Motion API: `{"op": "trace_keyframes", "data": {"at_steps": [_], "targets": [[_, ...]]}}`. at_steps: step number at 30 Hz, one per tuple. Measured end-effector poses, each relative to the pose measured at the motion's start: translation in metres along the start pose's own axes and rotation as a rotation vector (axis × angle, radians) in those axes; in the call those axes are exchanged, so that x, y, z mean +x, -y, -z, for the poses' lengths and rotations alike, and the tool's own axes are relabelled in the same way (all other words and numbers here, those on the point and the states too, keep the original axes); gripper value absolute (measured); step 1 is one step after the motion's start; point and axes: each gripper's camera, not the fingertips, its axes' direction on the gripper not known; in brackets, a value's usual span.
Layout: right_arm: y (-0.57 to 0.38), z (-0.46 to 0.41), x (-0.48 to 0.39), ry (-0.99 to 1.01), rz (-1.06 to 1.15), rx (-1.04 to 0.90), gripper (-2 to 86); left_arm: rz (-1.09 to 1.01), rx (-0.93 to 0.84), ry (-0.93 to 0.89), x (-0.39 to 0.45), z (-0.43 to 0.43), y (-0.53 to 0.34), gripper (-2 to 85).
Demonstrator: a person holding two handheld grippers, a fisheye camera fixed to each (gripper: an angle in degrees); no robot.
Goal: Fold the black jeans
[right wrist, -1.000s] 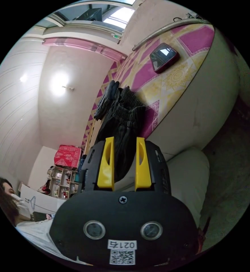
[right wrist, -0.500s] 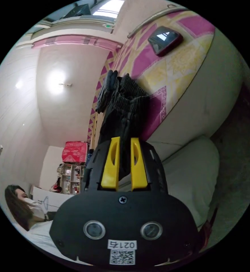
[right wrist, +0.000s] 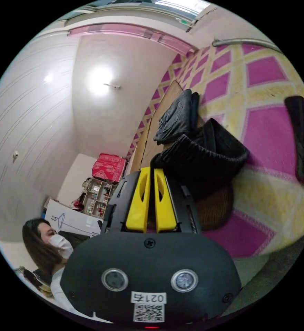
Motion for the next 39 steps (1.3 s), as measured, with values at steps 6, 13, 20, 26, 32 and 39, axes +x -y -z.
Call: {"op": "trace_keyframes", "data": {"at_steps": [6,13,20,26,32,39], "targets": [[0.104,-0.106,0.047,-0.102,-0.112,-0.053,2.9,0.063,-0.172,0.106,0.004,-0.14,0.09,-1.0],[0.099,-0.169,0.052,-0.386,0.104,-0.153,9.0,-0.059,-0.09,0.214,0.003,-0.197,0.078,-1.0],[-0.066,-0.284,-0.051,-0.393,0.8,-0.59,7.5,-0.301,-0.158,0.176,0.046,-0.224,0.027,-1.0],[-0.157,-0.377,-0.055,-0.479,1.024,-0.809,7.7,-0.345,-0.279,0.313,0.058,-0.312,0.029,-0.9],[-0.163,-0.375,-0.028,-0.436,0.936,-0.747,6.6,-0.233,-0.175,0.391,0.045,-0.318,0.036,-0.8],[-0.172,-0.357,-0.018,-0.392,0.867,-0.685,8.2,-0.068,-0.09,0.281,0.021,-0.291,0.014,6.6]]}}
